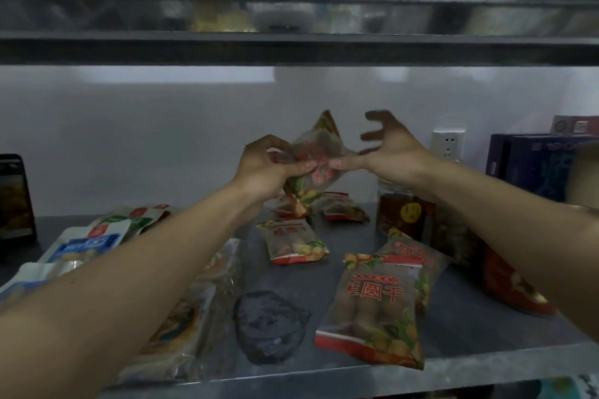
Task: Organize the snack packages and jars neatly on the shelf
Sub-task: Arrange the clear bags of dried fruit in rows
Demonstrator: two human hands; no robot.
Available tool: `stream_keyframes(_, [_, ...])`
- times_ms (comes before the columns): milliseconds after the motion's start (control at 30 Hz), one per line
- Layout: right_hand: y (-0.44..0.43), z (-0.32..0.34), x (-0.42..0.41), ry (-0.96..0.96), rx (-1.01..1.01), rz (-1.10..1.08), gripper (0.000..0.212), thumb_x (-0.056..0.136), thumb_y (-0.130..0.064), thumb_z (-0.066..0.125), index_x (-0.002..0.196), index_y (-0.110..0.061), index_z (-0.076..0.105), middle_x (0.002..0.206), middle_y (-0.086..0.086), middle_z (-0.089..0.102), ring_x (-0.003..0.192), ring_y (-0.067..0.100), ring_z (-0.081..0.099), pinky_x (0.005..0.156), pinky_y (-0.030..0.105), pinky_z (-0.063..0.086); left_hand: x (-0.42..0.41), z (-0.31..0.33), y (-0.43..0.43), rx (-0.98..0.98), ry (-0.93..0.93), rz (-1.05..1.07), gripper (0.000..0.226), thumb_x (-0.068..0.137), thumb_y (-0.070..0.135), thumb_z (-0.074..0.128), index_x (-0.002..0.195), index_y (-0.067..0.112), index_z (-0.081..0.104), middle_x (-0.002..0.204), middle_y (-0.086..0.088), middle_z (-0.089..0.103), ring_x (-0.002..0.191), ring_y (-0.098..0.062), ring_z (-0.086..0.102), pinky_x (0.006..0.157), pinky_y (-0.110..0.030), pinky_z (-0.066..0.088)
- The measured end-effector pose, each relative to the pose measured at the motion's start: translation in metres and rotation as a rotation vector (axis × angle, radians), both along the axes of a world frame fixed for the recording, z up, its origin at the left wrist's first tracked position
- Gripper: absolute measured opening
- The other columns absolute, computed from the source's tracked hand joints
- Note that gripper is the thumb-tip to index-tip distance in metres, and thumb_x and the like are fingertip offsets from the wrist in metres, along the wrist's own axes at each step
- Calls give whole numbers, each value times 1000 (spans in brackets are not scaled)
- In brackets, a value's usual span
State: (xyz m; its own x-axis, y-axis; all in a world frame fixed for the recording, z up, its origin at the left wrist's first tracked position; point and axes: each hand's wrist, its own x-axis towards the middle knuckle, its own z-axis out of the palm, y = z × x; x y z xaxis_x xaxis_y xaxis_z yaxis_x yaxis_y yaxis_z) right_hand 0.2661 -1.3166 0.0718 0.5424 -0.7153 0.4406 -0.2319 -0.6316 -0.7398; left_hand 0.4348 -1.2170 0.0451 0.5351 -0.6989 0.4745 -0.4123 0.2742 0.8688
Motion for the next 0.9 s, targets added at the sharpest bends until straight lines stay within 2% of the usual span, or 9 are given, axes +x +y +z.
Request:
stream_keyframes(100, [4,-10,3,-189,330,146,70,73,-16,83,132,-10,47,106,12,69,86,26,73,77,36,61,-6,-2,2,-19,202,-38,42,64,15,87,92,9,57,95,-11,70,79,-24,71,63,-30,58])
stream_keyframes(200, [3,-13,6,-387,460,170,57,77,0,77,128,-5,50,99,16,71,82,28,73,73,35,61,-14,-4,7,71,266,-150,45,67,12,85,100,7,56,93,-12,72,76,-25,73,62,-31,58])
stream_keyframes(367, [5,-12,9,-312,372,191,53,80,-5,76,126,-12,51,107,12,70,89,24,70,69,29,56,-20,-8,9,217,170,-221,38,79,37,74,111,18,65,92,-2,76,86,-20,71,72,-33,53])
stream_keyframes(467, [5,-13,9,-199,337,192,52,77,-19,80,122,-17,56,108,9,70,91,22,71,77,32,58,-23,-10,7,77,301,-175,30,83,24,72,109,10,67,91,-6,76,74,-19,72,56,-26,53])
stream_keyframes(567, [7,-21,5,-68,412,240,54,69,-22,85,115,-7,61,100,11,74,87,25,74,73,33,60,-24,-11,7,1,414,-133,30,80,20,75,106,6,68,90,-9,75,76,-22,71,61,-29,54])
stream_keyframes(667, [4,-25,3,-250,512,236,50,65,-4,84,109,4,62,98,15,74,82,24,74,66,30,60,-21,-10,10,46,458,-160,32,75,20,79,103,7,69,90,-8,76,82,-23,72,70,-31,56])
stream_keyframes(767, [-9,-24,1,-389,541,153,54,60,-1,85,110,2,64,98,14,75,80,22,75,65,30,59,-20,-12,11,162,393,-170,33,73,36,77,97,14,71,84,-3,75,82,-21,70,78,-36,53])
stream_keyframes(833, [-16,-23,-1,-398,516,122,67,57,-2,88,118,-1,61,101,13,74,83,23,74,71,33,60,-21,-14,11,248,311,-176,38,74,49,73,94,17,73,82,-4,74,80,-21,68,83,-37,49])
stream_keyframes(900, [-13,-18,-1,-361,483,135,72,59,-2,87,124,-5,57,103,11,72,85,23,74,74,33,60,-24,-17,11,273,265,-191,35,77,48,71,92,17,74,84,-6,75,80,-22,68,83,-35,49])
